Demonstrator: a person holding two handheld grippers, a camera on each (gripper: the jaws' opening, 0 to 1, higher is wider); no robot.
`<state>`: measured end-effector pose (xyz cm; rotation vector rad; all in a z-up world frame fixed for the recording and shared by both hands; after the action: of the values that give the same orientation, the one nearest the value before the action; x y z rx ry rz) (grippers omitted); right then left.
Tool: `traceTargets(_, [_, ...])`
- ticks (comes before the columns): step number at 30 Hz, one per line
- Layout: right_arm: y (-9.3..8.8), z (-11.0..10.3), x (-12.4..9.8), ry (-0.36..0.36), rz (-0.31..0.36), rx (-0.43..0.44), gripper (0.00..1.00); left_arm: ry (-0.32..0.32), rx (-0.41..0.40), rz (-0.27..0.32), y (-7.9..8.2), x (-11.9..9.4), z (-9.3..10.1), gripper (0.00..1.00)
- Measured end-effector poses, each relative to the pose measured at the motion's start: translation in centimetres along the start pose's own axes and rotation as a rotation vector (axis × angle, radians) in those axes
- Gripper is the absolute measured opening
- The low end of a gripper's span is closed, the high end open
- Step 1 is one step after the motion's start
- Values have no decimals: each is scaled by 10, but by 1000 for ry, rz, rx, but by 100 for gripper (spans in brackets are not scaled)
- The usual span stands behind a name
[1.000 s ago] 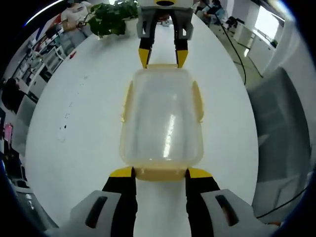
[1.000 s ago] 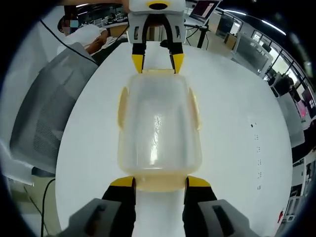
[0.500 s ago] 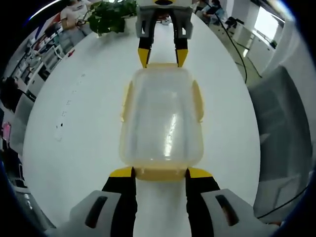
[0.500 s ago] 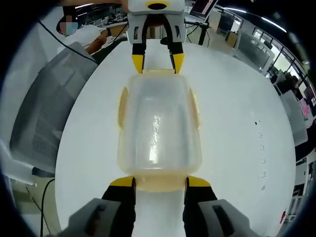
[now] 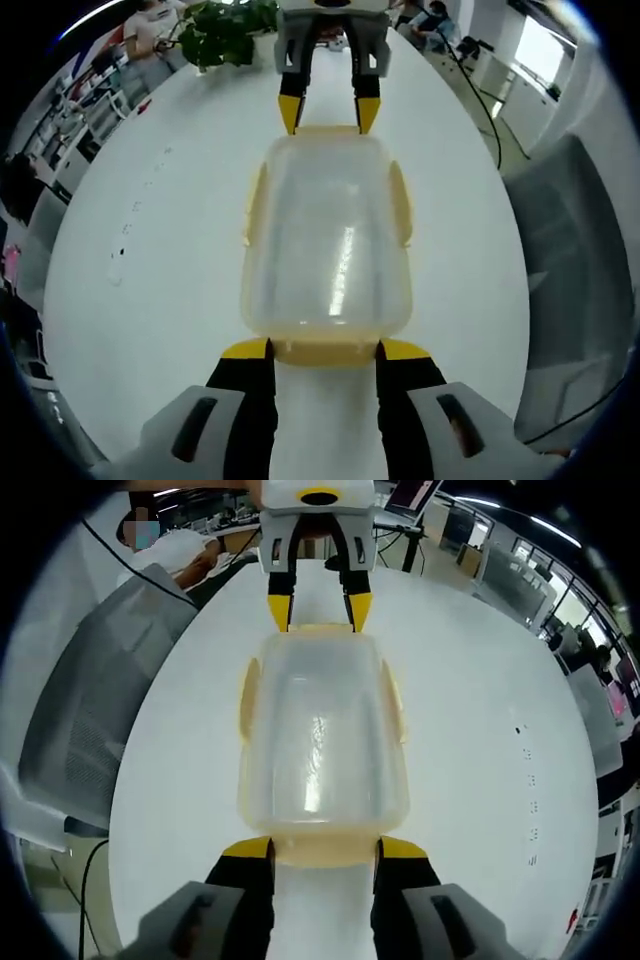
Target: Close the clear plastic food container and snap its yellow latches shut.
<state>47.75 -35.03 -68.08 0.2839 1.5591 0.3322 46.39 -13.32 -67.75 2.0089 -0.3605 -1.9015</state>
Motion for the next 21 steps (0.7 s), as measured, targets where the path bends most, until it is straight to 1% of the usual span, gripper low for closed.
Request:
traceTargets(3, [0, 0, 0, -3, -1, 3, 36, 3, 2, 4, -1, 1, -1, 37])
traceTargets(5, [0, 0, 0, -7, 5, 3, 36, 16, 16, 0, -1, 0, 0, 37])
traceTargets(11, [1, -1, 0, -13, 5, -3, 37, 17, 13, 4, -1, -1, 1, 38])
traceTargets(16, [1, -1, 1, -15, 5, 4, 38, 19, 11, 8, -3, -1, 1, 38])
traceTargets(18, [1, -4, 0, -6, 9, 21, 38, 16, 7, 7, -4, -2, 2, 39])
traceTargets(19, [1, -4, 0, -8, 11, 22, 39, 14, 5, 11, -5, -2, 2, 39])
traceTargets(21, [0, -4, -2, -17, 25, 36, 44, 16, -4, 15, -7, -4, 3, 41])
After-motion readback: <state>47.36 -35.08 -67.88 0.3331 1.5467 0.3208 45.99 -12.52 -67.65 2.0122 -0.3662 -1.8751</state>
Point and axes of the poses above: the point that each gripper's makers call its tool centre point, and the gripper's own axes: x roughly forward along the fingers, z roughly to its right, y roughly out of its top, the point moved 7 cm from there along -x, roughly backward along the fingers, and after that the axes turned 3 degrees about x, right-handed, at the moved point
